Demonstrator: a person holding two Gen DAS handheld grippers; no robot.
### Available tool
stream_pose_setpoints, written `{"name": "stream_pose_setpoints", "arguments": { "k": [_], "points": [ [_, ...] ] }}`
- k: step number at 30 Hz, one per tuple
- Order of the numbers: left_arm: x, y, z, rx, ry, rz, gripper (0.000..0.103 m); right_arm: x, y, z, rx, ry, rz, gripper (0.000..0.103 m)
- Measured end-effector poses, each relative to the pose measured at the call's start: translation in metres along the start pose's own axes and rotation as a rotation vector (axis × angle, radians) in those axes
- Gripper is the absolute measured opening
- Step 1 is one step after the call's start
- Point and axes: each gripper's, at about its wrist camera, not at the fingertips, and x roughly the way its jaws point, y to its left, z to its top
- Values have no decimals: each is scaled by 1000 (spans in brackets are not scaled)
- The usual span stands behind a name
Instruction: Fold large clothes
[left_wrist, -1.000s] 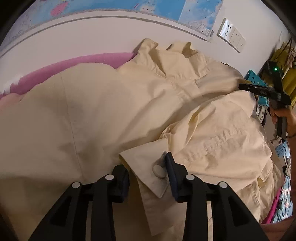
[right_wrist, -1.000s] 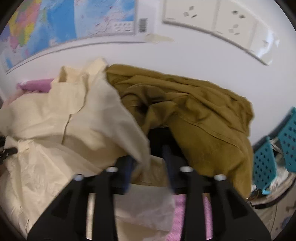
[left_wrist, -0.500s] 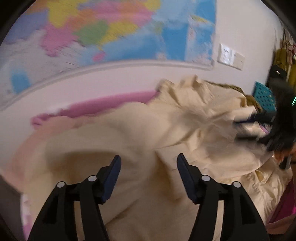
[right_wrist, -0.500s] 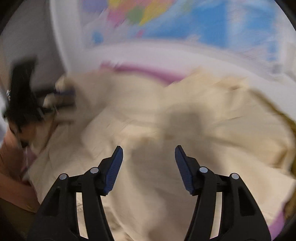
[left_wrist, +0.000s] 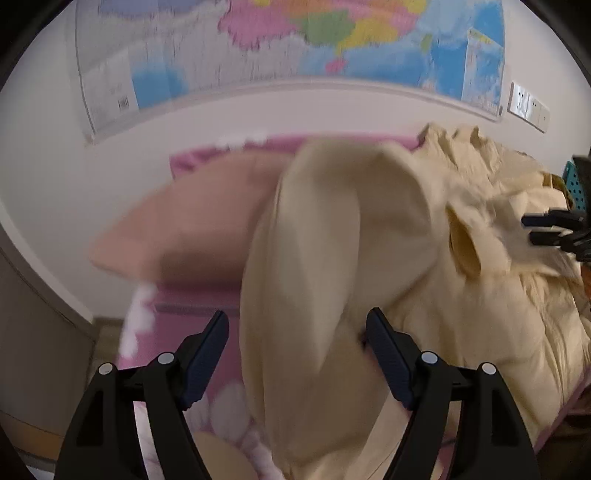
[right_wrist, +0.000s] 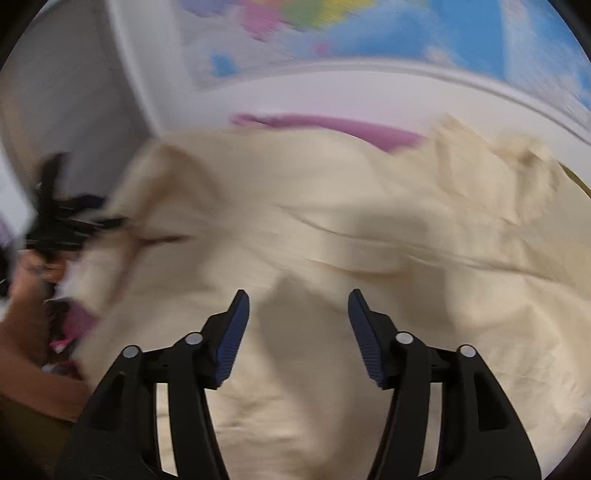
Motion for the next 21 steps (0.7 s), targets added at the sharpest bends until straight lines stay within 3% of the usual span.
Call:
{"name": "stream_pose_setpoints", "arguments": {
  "k": [2, 3, 4, 6, 9, 11, 14, 15, 17, 18, 19, 21],
  "points": [
    [2, 9, -5, -32, 3, -33, 44, 1, 28, 2, -49, -4, 107, 63],
    [1, 12, -5, -42, 3, -48, 24, 8, 48, 4, -87, 1, 162, 64],
    [0, 15, -3, -57, 1, -70, 16, 19, 66, 6, -114, 15, 219, 67],
    [-5, 13, 2, -61, -16, -81, 9, 41, 100, 6, -158, 39, 312, 68],
    [-15, 8, 13, -66, -22, -145, 4, 75, 149, 1, -199, 70, 409, 78],
    [-21, 1, 22, -47, -29, -182, 4, 87, 168, -3, -199, 73, 447, 92],
    [-27, -10, 31, -28, -27, -239, 4, 112, 188, -4, -160, 73, 416, 94],
    [-27, -13, 32, -28, -23, -254, 4, 120, 189, -5, -137, 82, 417, 89],
    [-26, -18, 37, -22, -20, -279, 4, 126, 186, -3, -98, 104, 451, 41],
    [-26, -22, 39, -20, -22, -287, 4, 121, 182, -1, -85, 96, 480, 34],
    [-27, -23, 41, -22, -29, -293, 5, 113, 180, 0, -86, 81, 507, 22],
    [-36, -25, 48, -36, -72, -342, 9, 85, 169, 5, -95, 53, 542, 17]
  ]
}}
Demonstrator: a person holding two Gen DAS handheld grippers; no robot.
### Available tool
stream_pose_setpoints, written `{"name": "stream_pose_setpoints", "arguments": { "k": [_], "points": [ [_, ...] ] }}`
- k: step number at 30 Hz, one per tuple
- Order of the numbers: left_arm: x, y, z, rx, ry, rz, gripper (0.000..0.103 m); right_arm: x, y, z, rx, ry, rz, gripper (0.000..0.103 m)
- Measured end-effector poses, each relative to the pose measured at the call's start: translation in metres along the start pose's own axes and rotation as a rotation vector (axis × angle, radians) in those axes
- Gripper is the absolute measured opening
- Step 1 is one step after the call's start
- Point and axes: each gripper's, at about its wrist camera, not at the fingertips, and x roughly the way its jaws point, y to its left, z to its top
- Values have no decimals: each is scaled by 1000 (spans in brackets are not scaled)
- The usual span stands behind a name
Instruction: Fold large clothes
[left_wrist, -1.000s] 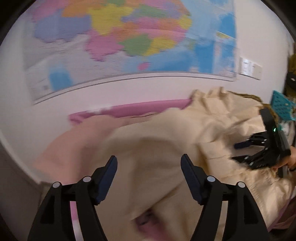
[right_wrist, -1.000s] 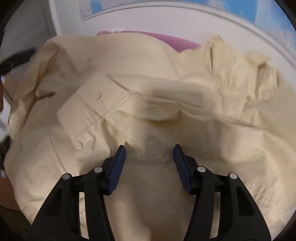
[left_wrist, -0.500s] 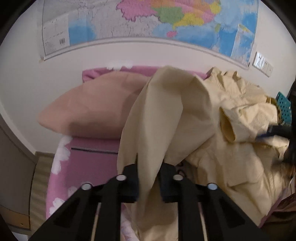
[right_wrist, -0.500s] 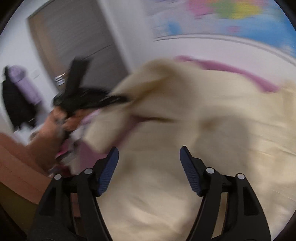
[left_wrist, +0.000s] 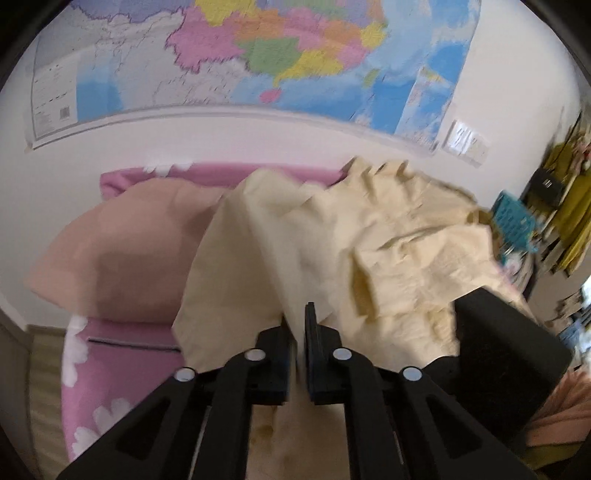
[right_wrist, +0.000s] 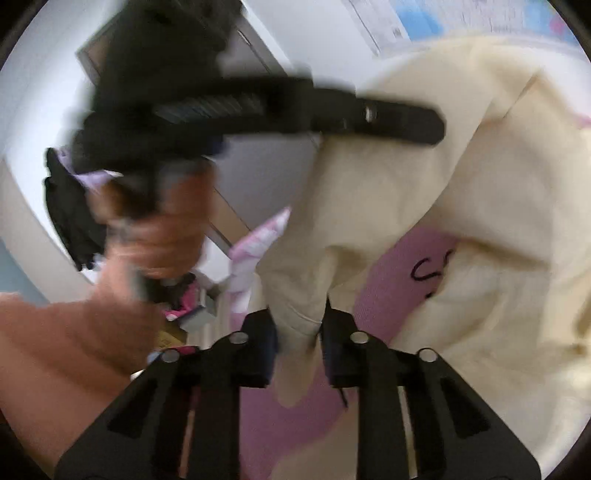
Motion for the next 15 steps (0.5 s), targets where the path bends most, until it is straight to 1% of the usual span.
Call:
{"name": "stream_pose_setpoints", "arguments": {
  "k": [1, 2, 3, 4, 5, 6, 7, 8, 9, 11, 13, 14, 15],
  "points": [
    [-5, -4, 4, 5, -31, -29, 13, -29, 3, 4, 5, -25, 26, 14],
    [-13, -9, 9, 13, -73, -65, 16, -47, 4, 6, 0, -42, 28, 11],
    [-18, -12, 13, 13, -110, -91, 29, -79, 8, 10, -11, -78, 8, 10],
    [-25, -16, 19, 7, -156, -146, 43, -101, 8, 12, -11, -101, -6, 9],
    [-30, -19, 24, 3, -192, -190, 46, -131, 9, 13, -5, -136, -32, 8],
    [-33, -20, 26, 4, -219, -217, 46, -162, 9, 12, 4, -175, -66, 8],
    [-37, -24, 31, 8, -252, -236, 46, -185, 8, 9, 15, -203, -93, 8],
    [-37, -27, 35, 12, -272, -234, 46, -214, 2, 3, 35, -233, -130, 7],
    [-35, -30, 37, 17, -280, -230, 46, -246, -3, -5, 67, -277, -191, 7],
    [-24, -34, 40, 19, -270, -213, 46, -291, -16, -21, 138, -334, -266, 7],
    [-1, -37, 39, 24, -217, -190, 46, -323, -37, -48, 228, -364, -353, 7],
    [13, -40, 37, 34, -180, -156, 47, -341, -46, -61, 266, -367, -387, 7],
    [23, -40, 34, 43, -151, -132, 47, -350, -60, -74, 316, -364, -413, 7]
  ]
}}
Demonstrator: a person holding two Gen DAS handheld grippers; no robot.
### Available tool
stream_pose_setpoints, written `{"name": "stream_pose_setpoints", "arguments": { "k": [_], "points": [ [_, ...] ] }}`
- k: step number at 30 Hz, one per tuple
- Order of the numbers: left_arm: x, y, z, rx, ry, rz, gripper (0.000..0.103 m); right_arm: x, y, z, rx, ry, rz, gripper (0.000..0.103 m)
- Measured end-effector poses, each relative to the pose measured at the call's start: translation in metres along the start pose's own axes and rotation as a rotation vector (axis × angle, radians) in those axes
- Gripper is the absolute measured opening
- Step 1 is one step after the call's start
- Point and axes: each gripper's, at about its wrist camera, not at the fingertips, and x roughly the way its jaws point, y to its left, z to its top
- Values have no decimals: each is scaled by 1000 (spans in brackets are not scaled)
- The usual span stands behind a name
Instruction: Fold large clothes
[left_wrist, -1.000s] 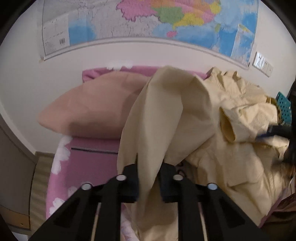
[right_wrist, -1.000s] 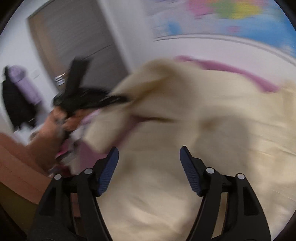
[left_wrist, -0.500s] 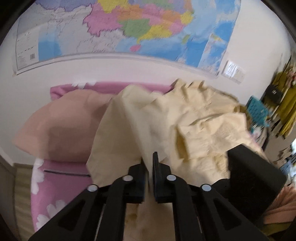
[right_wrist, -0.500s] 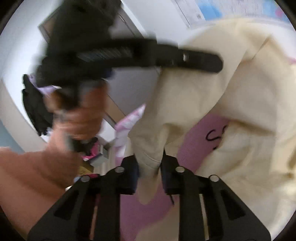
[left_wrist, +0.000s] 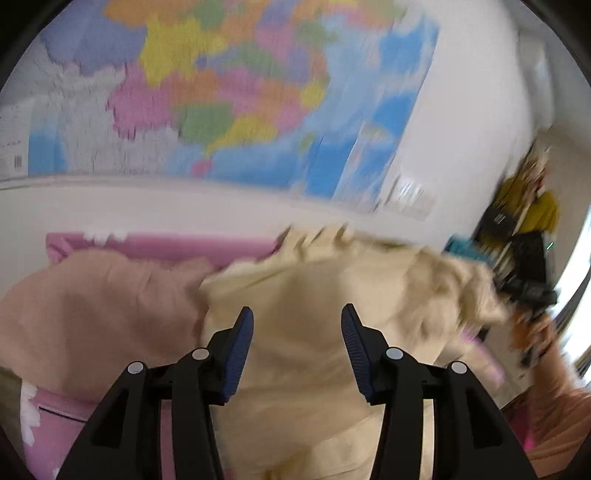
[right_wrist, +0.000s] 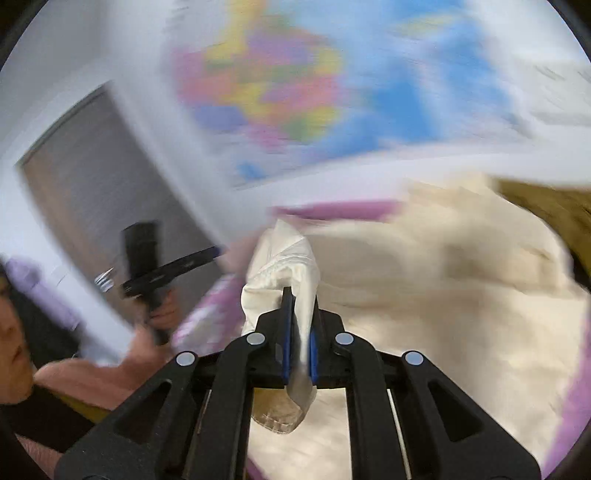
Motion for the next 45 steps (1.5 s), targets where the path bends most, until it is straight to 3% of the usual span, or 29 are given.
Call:
{"name": "stream_pose_setpoints", "arguments": {
  "k": [3, 6, 8, 10, 13, 15, 18, 24, 25, 27, 28, 31, 34, 36, 37, 38, 40, 42, 45],
  "points": [
    [37, -3, -20, 46, 107, 64, 52, 11, -64, -28, 138, 99, -184, 13],
    [75, 0, -43, 59, 232, 123, 52, 31, -96, -56, 214, 172, -389, 31],
    [92, 6, -58, 52, 293, 165, 52, 25, -97, -55, 204, 141, -419, 47],
    [95, 10, -64, 40, 308, 157, 52, 20, -84, -44, 131, 86, -422, 55],
    [95, 12, -65, 31, 294, 144, 54, 42, -38, -16, -49, 40, -336, 70],
    [93, 13, -65, 23, 282, 139, 55, 79, -4, 2, -180, 52, -270, 71],
    [98, 10, -64, 21, 274, 133, 56, 149, 19, 31, -276, 119, -189, 72],
    [100, 2, -66, 9, 265, 106, 56, 284, 45, 55, -360, 257, -98, 69],
    [101, 3, -67, 3, 264, 102, 56, 295, 46, 56, -356, 275, -88, 64],
    [101, 6, -69, -6, 268, 95, 56, 317, 43, 57, -342, 330, -58, 28],
    [102, 6, -70, -7, 269, 94, 56, 320, 42, 60, -342, 335, -59, 2],
    [100, 11, -76, -11, 270, 80, 56, 298, 24, 83, -242, 237, -41, 2],
    [98, 16, -80, -22, 272, 70, 57, 298, 10, 93, -178, 214, -47, 3],
    [98, 18, -80, -24, 284, 74, 57, 311, 5, 84, -199, 254, -141, 8],
    [97, 18, -78, -21, 283, 82, 57, 311, 2, 84, -190, 261, -168, 17],
    [95, 19, -76, -21, 276, 90, 57, 309, -3, 82, -163, 256, -185, 34],
    [88, 17, -67, -13, 243, 94, 57, 286, -14, 81, -107, 201, -165, 50],
    [78, 12, -58, 4, 205, 74, 57, 241, -17, 75, -132, 136, -168, 50],
    [73, -1, -48, 65, 165, 41, 63, 177, -29, 59, -147, 67, -242, 69]
  ]
}}
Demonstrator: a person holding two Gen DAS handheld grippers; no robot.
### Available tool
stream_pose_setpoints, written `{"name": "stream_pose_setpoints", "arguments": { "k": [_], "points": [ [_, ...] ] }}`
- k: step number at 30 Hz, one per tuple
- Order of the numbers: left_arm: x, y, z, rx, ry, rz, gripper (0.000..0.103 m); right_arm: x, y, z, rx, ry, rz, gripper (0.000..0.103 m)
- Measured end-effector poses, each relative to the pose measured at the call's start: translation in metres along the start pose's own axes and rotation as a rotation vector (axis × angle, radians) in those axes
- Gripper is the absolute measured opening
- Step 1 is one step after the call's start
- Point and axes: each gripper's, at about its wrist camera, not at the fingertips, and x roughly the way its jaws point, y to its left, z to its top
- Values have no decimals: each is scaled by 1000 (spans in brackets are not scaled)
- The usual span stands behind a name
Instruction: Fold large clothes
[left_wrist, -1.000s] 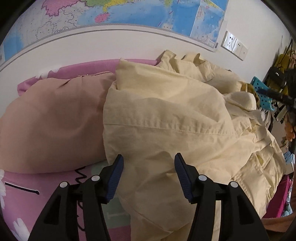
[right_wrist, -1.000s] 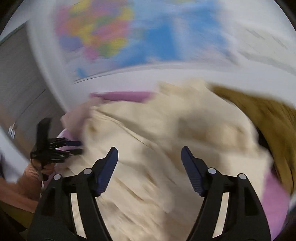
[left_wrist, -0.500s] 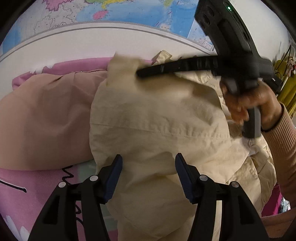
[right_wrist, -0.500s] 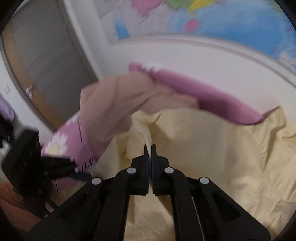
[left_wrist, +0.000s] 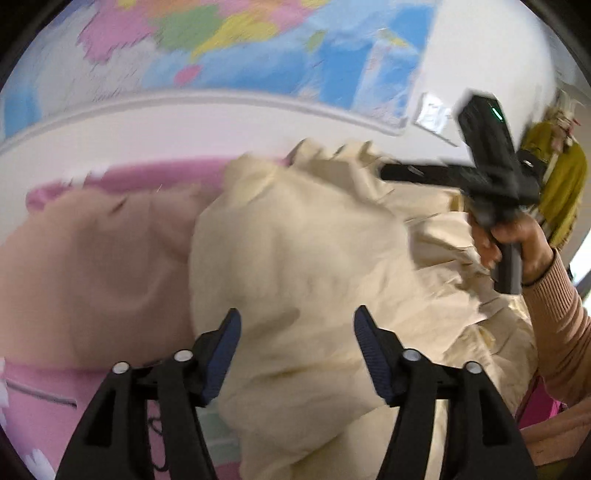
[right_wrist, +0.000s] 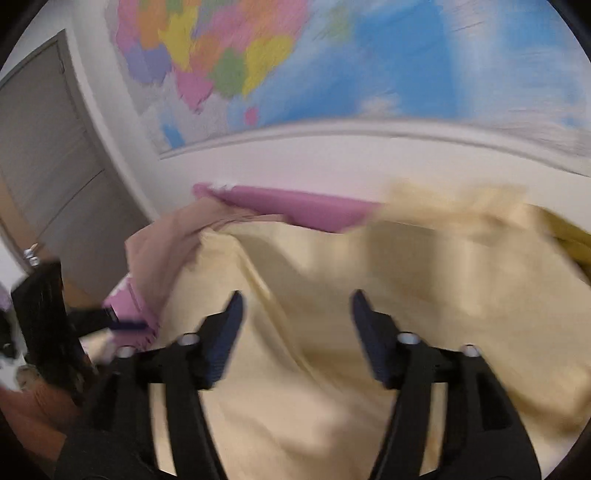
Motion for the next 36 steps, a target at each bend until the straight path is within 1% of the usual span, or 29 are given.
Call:
{"name": "stream_pose_setpoints", "arguments": {
  "k": [1, 3, 4, 5, 6, 8, 10, 12, 13, 14, 15, 17, 18, 19, 21, 22, 24, 25, 26, 27, 28, 29, 30, 31, 32, 33, 35, 36],
  "points": [
    [2, -8, 4, 29, -1, -16, 63, -23, -12, -14, 10, -9, -40, 69],
    [10, -16, 7, 59, 6, -31, 63, -60, -37, -47, 57, 3, -136, 71],
    [19, -21, 9, 72, 22, -38, 63, -71, -45, -61, 86, 12, -166, 75],
    [28, -24, 10, 76, 42, -41, 63, -81, -53, -75, 117, 23, -184, 79],
    [35, -26, 11, 80, 59, -39, 63, -90, -63, -94, 158, 53, -200, 80],
    [52, -35, 10, 98, 95, -19, 63, -96, -74, -120, 191, 98, -248, 81],
    [66, -41, 10, 94, 129, -8, 62, -98, -80, -136, 236, 107, -221, 81],
    [71, -43, 9, 93, 140, 2, 62, -95, -86, -143, 280, 91, -183, 63],
    [72, -44, 10, 90, 142, 7, 62, -93, -86, -144, 285, 77, -149, 38],
    [72, -44, 11, 84, 144, 14, 62, -92, -85, -143, 272, 65, -142, 8],
    [73, -45, 11, 79, 144, 24, 62, -93, -82, -140, 249, 45, -177, 3],
    [74, -48, 14, 68, 145, 42, 62, -107, -82, -133, 244, -18, -165, 2],
    [71, -50, 13, 68, 139, 52, 62, -117, -83, -128, 257, -72, -166, 2],
    [68, -54, 15, 74, 120, 72, 62, -123, -86, -123, 255, -100, -171, 2],
    [65, -59, 18, 81, 104, 73, 63, -132, -92, -119, 268, -143, -200, 1],
    [65, -61, 19, 82, 100, 73, 63, -132, -96, -120, 277, -141, -196, 1],
    [67, -65, 20, 94, 98, 73, 63, -121, -103, -124, 302, -115, -205, 1],
    [69, -66, 20, 98, 100, 83, 63, -111, -107, -129, 309, -77, -211, 1],
    [72, -68, 20, 102, 104, 92, 63, -103, -109, -133, 318, -48, -236, 2],
    [74, -69, 20, 106, 109, 98, 63, -98, -108, -136, 318, -31, -255, 4],
    [76, -70, 19, 110, 113, 103, 63, -103, -108, -142, 314, -33, -264, 6],
    [76, -71, 18, 113, 115, 104, 63, -108, -105, -142, 316, -56, -282, 12],
    [77, -72, 17, 116, 116, 106, 63, -115, -102, -141, 320, -87, -296, 19],
    [77, -72, 17, 120, 115, 111, 63, -125, -98, -140, 319, -120, -300, 38],
    [78, -72, 17, 120, 116, 115, 63, -131, -93, -138, 304, -143, -303, 42],
    [78, -71, 17, 118, 117, 116, 63, -139, -80, -135, 255, -168, -291, 42],
    [79, -71, 16, 117, 118, 124, 63, -141, -61, -130, 192, -176, -270, 42],
    [79, -71, 16, 117, 118, 126, 63, -137, -52, -127, 165, -166, -230, 42]
  ]
}}
